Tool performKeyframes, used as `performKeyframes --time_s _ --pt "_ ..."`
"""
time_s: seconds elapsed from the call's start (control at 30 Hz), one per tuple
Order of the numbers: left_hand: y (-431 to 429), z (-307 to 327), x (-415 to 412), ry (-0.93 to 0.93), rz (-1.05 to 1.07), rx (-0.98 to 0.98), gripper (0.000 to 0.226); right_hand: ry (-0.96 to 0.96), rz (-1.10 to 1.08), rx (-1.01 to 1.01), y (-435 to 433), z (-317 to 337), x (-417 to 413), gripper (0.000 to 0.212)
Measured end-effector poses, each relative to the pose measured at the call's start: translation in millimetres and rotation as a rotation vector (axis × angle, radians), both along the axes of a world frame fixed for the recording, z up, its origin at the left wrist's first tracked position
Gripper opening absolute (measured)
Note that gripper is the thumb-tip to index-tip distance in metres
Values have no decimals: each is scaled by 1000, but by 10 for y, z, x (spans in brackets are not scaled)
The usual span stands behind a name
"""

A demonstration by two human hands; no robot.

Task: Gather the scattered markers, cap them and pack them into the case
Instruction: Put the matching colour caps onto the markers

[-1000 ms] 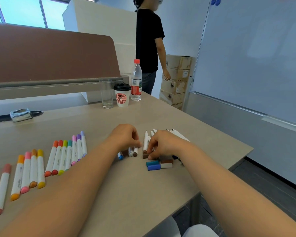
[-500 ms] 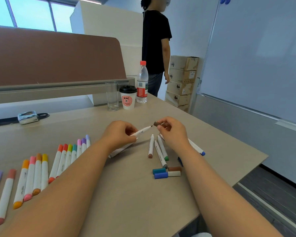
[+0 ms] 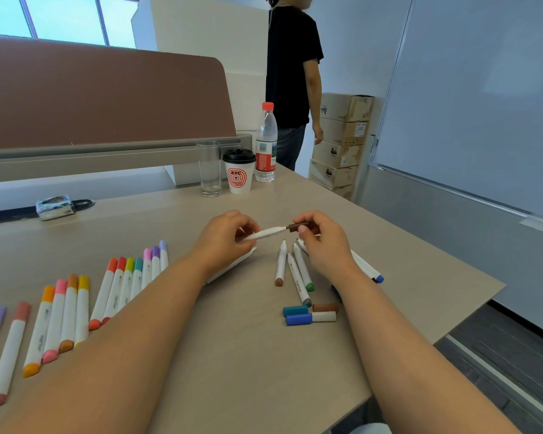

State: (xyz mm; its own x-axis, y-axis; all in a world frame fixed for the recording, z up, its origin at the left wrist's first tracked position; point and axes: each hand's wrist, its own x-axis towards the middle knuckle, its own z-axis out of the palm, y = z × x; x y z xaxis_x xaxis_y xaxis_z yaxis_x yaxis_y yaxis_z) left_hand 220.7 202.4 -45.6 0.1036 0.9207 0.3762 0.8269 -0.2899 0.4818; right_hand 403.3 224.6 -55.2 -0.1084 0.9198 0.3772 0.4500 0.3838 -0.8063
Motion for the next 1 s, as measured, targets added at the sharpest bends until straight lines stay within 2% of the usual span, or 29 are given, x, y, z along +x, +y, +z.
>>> performKeyframes --time_s 0.17,0.3,0.53,0.83,0.9,1.0 --pt "-13 18 26 -77 -43 -29 22 11 64 24 -53 0 -6 19" --pt "-25 48 -10 -153 -80 -160 27 -21 100 31 -81 19 13 17" --pt "-51 86 4 -106 -127 -237 24 -104 119 10 -63 17 29 16" --pt "-64 163 49 -114 -127 -334 12 -75 159 -19 -97 14 -10 17" --pt "-64 211 37 -74 -105 -364 10 -81 143 -35 -98 30 -14 20" --pt "-58 247 22 120 -38 -411 7 -107 106 -97 -101 52 17 24"
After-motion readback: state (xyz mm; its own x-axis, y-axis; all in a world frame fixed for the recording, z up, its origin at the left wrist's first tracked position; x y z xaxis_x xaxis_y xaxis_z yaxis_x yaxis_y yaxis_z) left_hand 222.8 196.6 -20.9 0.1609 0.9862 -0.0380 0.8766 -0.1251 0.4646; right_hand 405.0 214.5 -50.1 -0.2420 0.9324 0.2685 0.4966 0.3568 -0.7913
